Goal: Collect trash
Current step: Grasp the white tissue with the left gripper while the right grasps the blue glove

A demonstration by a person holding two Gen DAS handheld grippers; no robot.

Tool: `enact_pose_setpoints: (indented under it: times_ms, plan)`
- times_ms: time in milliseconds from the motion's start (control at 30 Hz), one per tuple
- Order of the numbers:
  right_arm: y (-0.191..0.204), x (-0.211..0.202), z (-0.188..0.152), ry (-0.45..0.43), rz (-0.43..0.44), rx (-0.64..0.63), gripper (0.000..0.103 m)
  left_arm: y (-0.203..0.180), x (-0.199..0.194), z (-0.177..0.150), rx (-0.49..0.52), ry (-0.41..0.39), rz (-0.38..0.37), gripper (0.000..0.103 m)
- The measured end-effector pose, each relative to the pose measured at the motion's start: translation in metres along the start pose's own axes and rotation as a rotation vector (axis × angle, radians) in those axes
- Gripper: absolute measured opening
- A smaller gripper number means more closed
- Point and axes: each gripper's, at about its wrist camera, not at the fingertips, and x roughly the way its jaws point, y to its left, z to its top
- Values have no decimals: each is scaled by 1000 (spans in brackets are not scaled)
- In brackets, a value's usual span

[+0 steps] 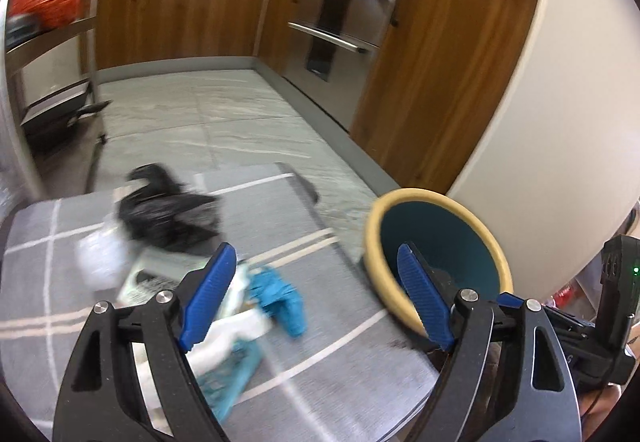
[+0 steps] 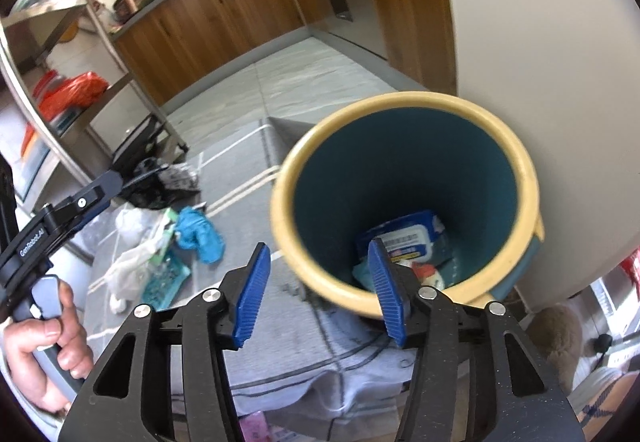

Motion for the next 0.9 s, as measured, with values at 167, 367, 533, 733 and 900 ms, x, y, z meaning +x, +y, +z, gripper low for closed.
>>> enact_pose_setpoints:
  times_ms: [167,367,533,733,900]
  plan:
    - [24,5,-6,19,42,-24,56,43,-23,-14,-74,-9,66,81]
    - [60,16,-17,61,97,-61,58,101,-52,-35,-185,-27,140,81]
    - [88,25,-26,95,138,-87,58,133,-63,-50,-247,-27,167,81]
    - [98,35,-30,127,139,-104,58,128,-50,-59,-179,23,120,81]
    - [93,43,-28,142,125,-87,58,106,-26,-64,-81,117,104,81]
